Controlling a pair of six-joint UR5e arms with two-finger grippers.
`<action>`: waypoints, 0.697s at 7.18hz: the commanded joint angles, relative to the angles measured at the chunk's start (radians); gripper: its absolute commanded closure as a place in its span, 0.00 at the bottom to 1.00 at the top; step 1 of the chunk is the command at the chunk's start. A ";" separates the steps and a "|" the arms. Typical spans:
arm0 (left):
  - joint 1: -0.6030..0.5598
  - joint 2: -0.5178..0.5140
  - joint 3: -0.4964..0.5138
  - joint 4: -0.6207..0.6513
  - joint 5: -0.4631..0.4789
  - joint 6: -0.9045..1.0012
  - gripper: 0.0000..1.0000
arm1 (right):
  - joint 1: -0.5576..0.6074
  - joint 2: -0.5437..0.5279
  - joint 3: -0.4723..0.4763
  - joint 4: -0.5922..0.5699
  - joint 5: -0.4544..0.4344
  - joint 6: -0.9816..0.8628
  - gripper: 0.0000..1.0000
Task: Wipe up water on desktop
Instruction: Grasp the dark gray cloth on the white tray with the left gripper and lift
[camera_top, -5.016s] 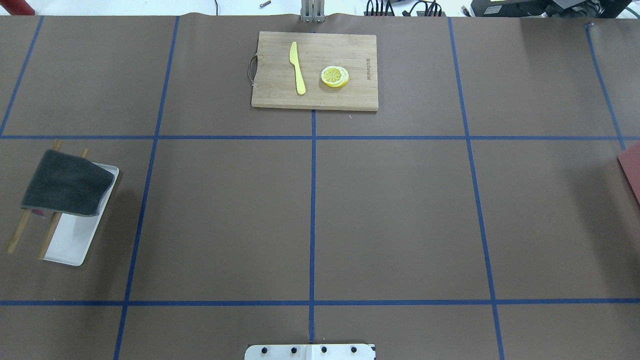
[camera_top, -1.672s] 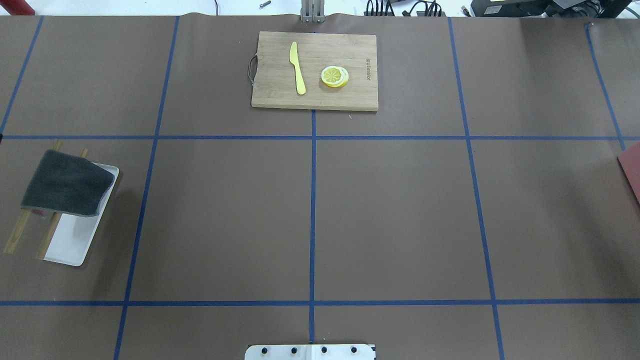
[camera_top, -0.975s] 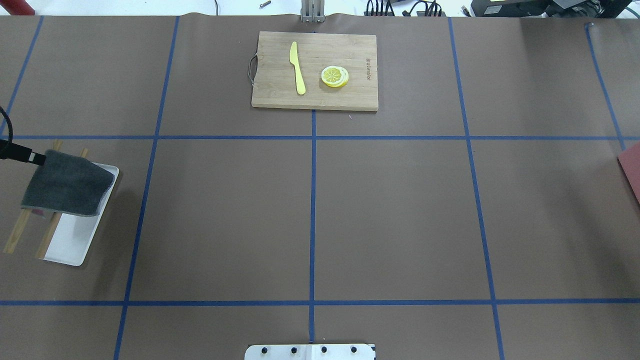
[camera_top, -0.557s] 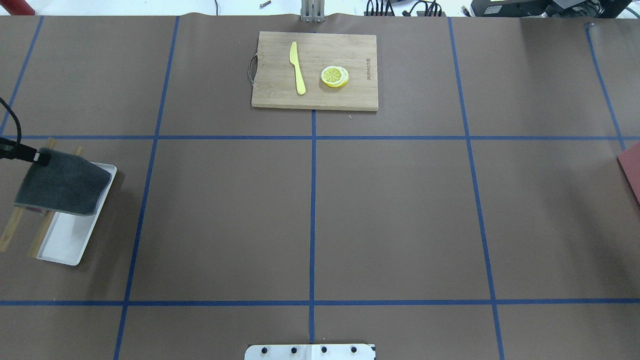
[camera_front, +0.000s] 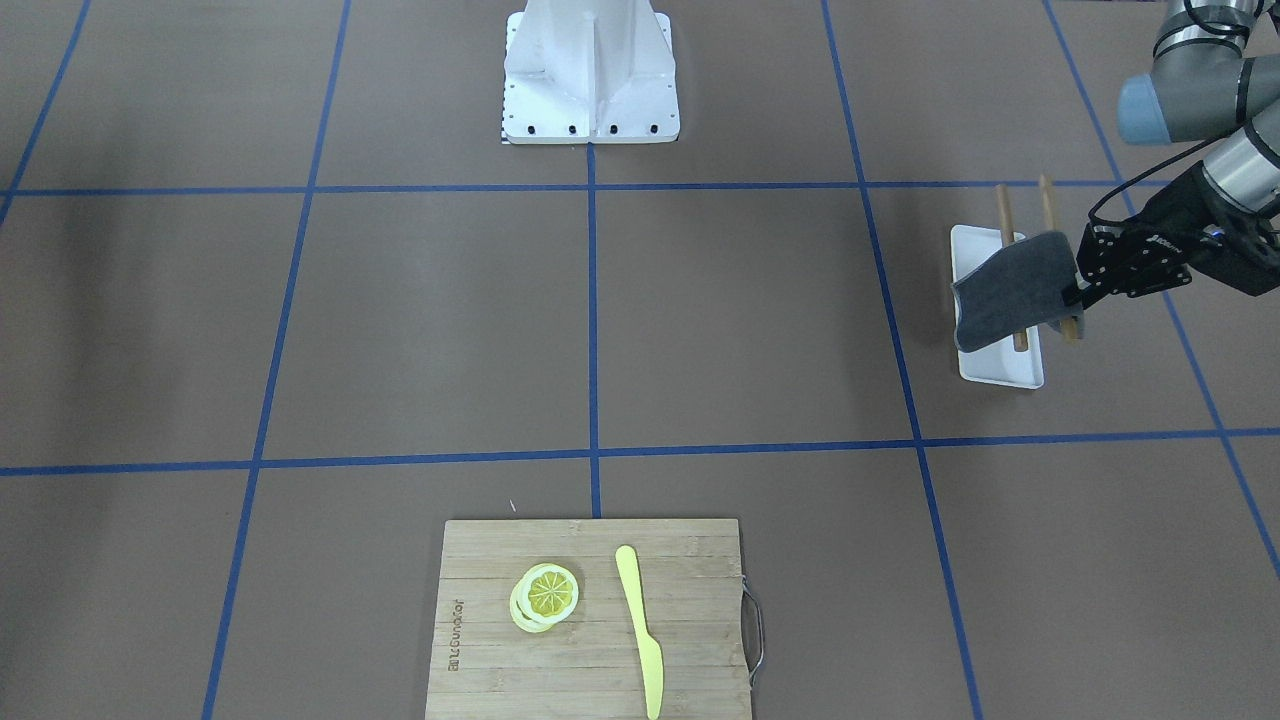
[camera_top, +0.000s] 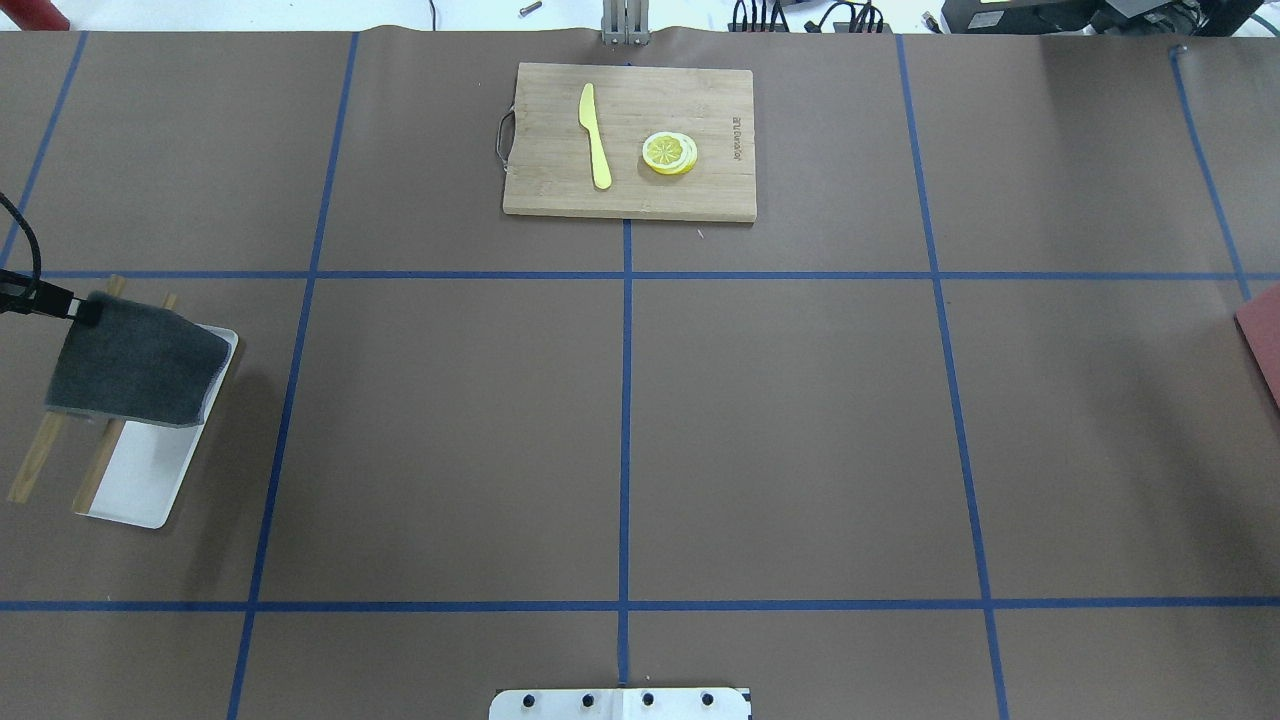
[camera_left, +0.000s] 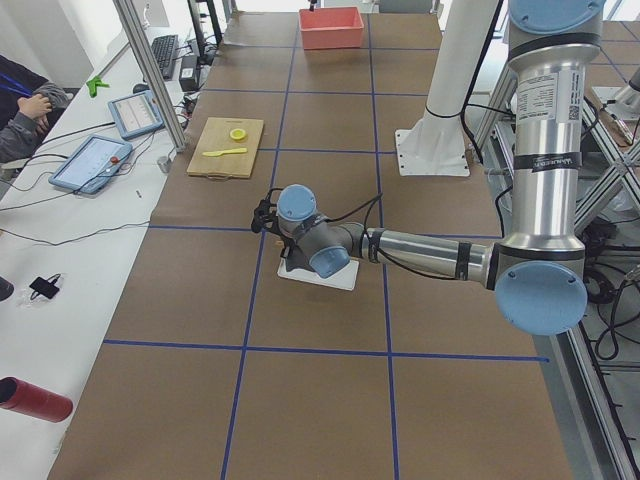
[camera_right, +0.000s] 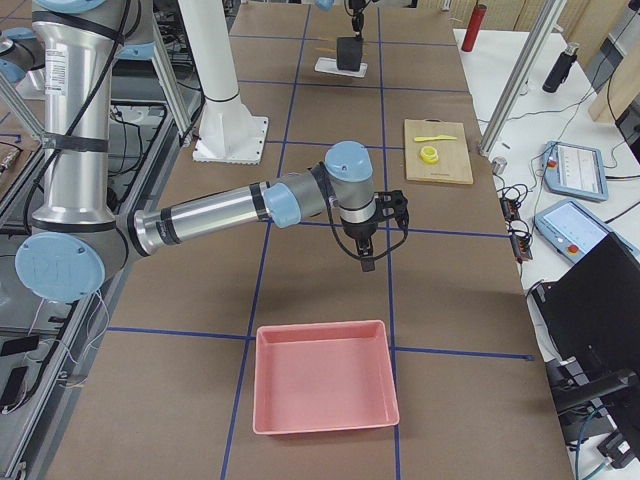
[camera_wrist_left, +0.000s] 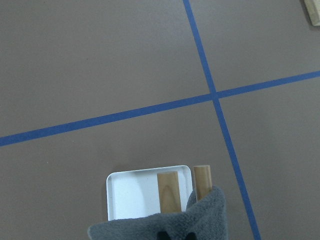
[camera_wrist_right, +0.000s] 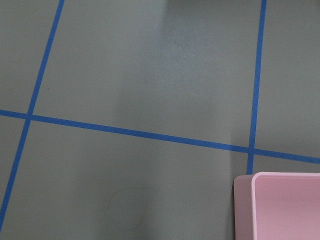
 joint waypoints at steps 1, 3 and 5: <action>-0.001 0.001 -0.001 -0.009 0.003 -0.004 1.00 | 0.000 -0.002 0.001 0.001 0.001 0.000 0.00; -0.003 0.003 -0.018 -0.031 0.000 -0.055 1.00 | 0.000 -0.002 0.003 0.004 0.003 -0.005 0.00; -0.003 -0.003 -0.070 -0.028 0.006 -0.210 1.00 | -0.001 0.004 0.012 0.004 0.004 -0.011 0.00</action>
